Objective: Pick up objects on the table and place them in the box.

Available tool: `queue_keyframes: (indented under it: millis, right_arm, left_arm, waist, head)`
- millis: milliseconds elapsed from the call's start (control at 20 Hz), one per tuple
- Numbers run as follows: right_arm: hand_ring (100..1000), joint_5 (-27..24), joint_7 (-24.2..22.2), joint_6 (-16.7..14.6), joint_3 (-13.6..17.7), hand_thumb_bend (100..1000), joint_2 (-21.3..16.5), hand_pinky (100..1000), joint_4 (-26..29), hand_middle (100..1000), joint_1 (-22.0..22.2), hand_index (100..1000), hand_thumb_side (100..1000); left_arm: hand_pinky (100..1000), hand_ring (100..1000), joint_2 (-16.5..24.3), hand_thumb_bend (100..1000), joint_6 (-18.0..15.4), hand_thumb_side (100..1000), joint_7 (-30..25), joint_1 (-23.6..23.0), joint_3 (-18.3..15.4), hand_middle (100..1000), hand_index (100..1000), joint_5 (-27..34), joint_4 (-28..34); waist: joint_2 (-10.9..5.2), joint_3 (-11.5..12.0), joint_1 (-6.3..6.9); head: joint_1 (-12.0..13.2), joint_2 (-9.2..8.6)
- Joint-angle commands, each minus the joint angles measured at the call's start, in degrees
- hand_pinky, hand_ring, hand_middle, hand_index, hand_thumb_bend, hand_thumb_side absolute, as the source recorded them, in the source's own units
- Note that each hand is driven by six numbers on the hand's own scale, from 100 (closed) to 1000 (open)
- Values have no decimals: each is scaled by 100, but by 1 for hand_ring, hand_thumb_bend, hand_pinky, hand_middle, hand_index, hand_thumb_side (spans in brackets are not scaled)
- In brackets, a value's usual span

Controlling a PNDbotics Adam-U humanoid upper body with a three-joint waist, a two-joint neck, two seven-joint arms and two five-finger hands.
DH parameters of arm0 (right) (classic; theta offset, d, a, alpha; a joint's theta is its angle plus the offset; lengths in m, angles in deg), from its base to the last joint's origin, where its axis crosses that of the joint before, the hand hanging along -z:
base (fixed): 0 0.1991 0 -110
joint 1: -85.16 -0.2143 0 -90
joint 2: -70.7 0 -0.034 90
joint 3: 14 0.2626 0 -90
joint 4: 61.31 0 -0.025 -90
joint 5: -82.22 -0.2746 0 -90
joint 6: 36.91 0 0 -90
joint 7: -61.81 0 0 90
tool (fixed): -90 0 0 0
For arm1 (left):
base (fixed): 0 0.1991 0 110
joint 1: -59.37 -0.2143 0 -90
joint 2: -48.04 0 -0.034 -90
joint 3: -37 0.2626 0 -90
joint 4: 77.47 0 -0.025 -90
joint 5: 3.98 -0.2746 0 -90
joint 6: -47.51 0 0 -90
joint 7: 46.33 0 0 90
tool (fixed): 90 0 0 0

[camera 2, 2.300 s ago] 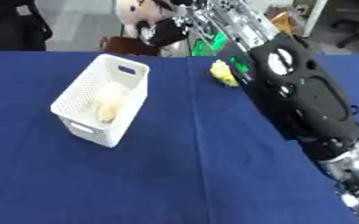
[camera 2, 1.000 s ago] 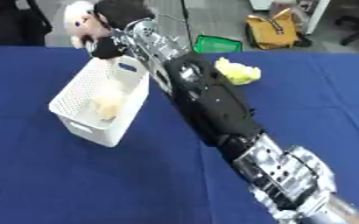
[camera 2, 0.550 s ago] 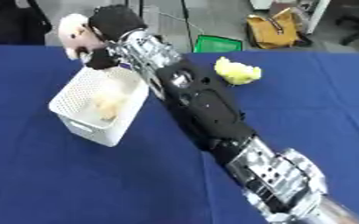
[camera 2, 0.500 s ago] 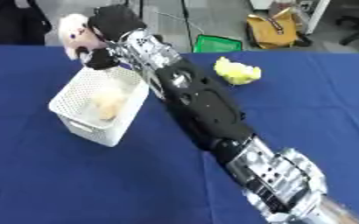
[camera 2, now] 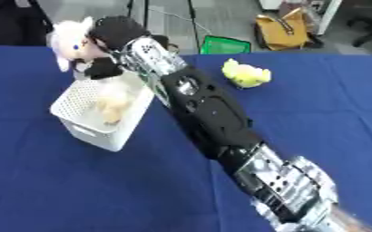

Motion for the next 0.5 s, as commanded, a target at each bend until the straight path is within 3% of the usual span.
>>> queue_keyframes:
  millis: [50,500]
  right_arm:
    - [953,-68,-191,-62,29,366,-47,932,28,743,-125,843,979]
    - [1000,62,-503,-83,42,465,-76,957,48,847,-144,952,943]
  left_arm:
    - [734,702,48,100,-5,541,-10,55,2,720,695,11,79]
    - [735,702,44,100,3,541,-6,28,0,721,695,6,79]
  waist:
    - [-106,4,44]
    - [-114,-15,55]
  head:
    - [13,-51]
    - [17,-22]
